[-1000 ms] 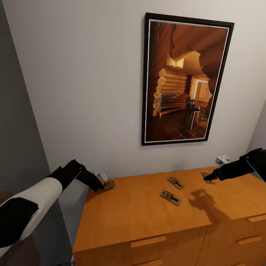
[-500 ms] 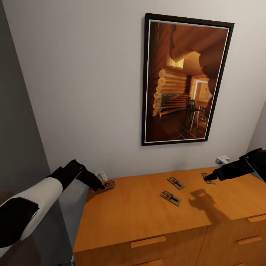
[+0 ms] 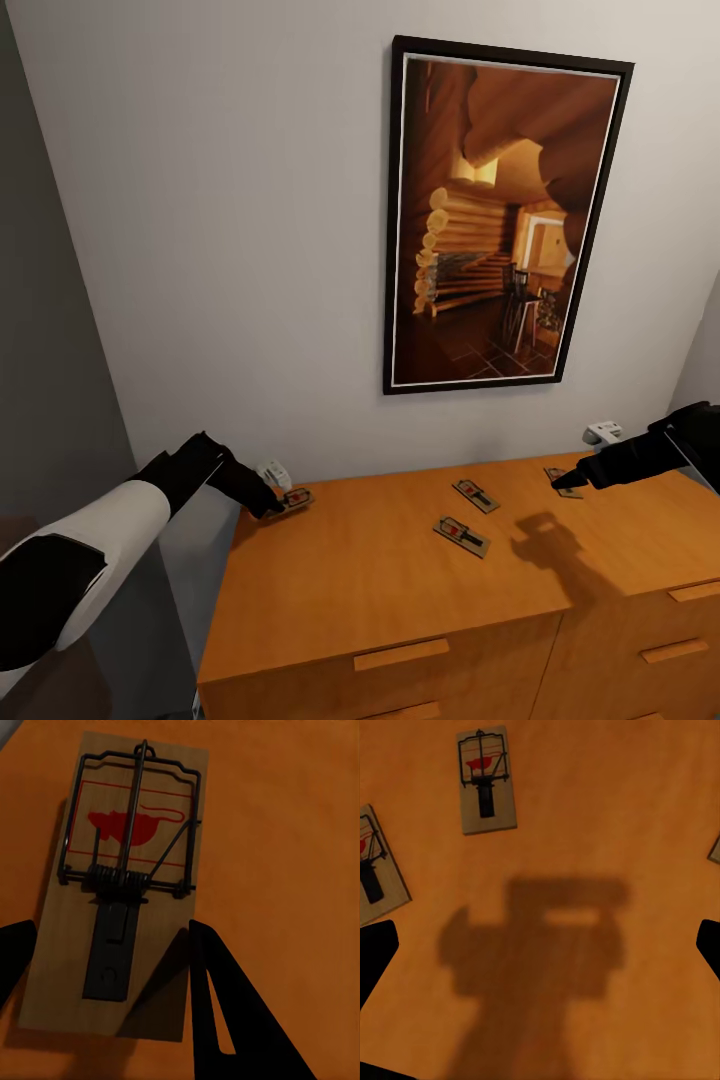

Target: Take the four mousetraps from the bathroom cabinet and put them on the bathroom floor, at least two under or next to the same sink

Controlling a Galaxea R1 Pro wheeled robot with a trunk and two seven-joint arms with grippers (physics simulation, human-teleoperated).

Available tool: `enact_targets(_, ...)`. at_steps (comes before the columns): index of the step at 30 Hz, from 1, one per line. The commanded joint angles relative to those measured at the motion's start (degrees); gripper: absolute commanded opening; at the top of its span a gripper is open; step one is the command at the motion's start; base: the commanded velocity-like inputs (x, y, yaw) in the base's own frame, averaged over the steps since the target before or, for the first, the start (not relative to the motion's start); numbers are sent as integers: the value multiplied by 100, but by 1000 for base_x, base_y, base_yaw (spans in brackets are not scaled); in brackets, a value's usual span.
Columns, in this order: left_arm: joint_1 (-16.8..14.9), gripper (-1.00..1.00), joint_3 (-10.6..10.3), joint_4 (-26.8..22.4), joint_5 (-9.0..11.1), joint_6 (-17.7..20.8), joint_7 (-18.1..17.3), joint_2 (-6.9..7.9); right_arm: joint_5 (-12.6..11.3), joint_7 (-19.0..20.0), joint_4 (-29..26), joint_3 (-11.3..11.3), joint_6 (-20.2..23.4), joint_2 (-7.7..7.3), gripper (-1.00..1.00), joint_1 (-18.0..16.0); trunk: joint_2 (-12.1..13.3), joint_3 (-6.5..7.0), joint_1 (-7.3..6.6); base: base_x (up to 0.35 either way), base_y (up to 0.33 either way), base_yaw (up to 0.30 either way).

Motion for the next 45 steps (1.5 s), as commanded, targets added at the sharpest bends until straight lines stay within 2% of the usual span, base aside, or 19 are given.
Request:
enact_targets(1, -1, -100, 17, -15, -52, 29, -23, 0, 47, 48, -4, 10, 21, -4, 100, -8, -5, -8, 0, 0, 0, 0)
enact_targets(19, -1, -100, 16, -21, -43, 42, -26, -10, 47, 48, -4, 10, 21, -5, 100, -8, -5, -8, 0, 0, 0, 0)
enact_targets(41, -2, -100, 20, -31, -43, 62, -28, -17, 47, 39, -4, 15, 21, -4, 100, -8, -5, -8, 0, 0, -69, 0)
enact_targets(45, -1, -100, 20, -32, -49, 63, -28, -59, 47, 32, -4, 21, 21, 2, 100, -8, -5, -8, 0, 0, -2, 0)
